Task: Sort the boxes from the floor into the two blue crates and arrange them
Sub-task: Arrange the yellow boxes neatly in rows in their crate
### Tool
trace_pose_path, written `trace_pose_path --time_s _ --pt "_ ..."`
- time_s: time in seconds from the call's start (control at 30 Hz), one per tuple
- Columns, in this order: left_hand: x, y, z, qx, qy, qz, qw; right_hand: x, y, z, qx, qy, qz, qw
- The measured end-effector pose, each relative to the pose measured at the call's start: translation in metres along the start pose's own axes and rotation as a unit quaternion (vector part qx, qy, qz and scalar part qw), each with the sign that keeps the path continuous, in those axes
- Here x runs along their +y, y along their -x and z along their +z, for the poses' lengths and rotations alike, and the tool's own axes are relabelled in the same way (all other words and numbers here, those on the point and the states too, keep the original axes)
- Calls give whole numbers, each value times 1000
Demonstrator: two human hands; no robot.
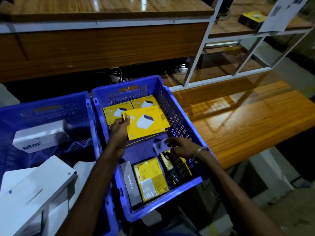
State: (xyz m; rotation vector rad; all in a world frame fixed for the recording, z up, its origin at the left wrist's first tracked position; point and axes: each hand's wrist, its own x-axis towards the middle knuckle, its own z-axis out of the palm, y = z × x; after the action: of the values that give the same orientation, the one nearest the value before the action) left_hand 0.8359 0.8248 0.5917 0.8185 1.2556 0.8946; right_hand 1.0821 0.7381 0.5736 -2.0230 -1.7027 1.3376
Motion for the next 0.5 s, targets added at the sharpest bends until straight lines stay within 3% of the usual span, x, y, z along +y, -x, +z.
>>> trace_pose_path --time_s 0.1,0.23,0.3,0.4,0.47,0.5 --pt "-2 -1 0 12 27 0 1000 -14 -20 17 -56 231 -9 971" --pt "-1 4 2 10 23 -6 1000 -23 -23 23 -193 389 3 901" --pt "-1 3 3 17 39 -9 999 -31 -9 19 -172 465 -27 868" --pt "0 4 4 18 55 -9 998 -36 23 9 -72 537 -47 839" --pt "-3 0 2 21 57 -7 998 -38 52 4 -89 578 -89 806" --pt "-4 -1 2 20 55 -4 998 -41 67 5 -90 565 -152 806"
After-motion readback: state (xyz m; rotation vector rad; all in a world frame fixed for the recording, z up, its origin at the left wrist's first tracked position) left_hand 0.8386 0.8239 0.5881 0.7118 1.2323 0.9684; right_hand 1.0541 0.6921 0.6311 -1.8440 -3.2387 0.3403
